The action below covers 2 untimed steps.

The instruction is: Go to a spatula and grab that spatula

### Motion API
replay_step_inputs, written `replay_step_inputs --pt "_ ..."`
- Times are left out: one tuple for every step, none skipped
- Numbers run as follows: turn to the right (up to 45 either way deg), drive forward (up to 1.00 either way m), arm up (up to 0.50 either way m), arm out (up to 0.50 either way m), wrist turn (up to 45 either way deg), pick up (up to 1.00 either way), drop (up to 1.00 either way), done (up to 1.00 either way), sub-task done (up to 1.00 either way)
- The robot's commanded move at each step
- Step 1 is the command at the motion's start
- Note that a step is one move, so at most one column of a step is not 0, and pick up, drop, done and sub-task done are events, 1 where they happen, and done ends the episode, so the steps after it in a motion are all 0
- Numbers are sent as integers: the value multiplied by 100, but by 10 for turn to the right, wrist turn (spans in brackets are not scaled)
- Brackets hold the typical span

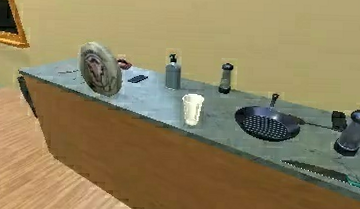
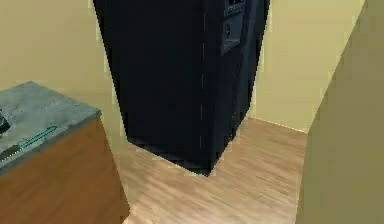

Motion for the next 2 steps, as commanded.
replay_step_inputs --pt "300 0 0 0 0 0 0 0 0" --pt "0 15 0 0 0 0 0 0 0"
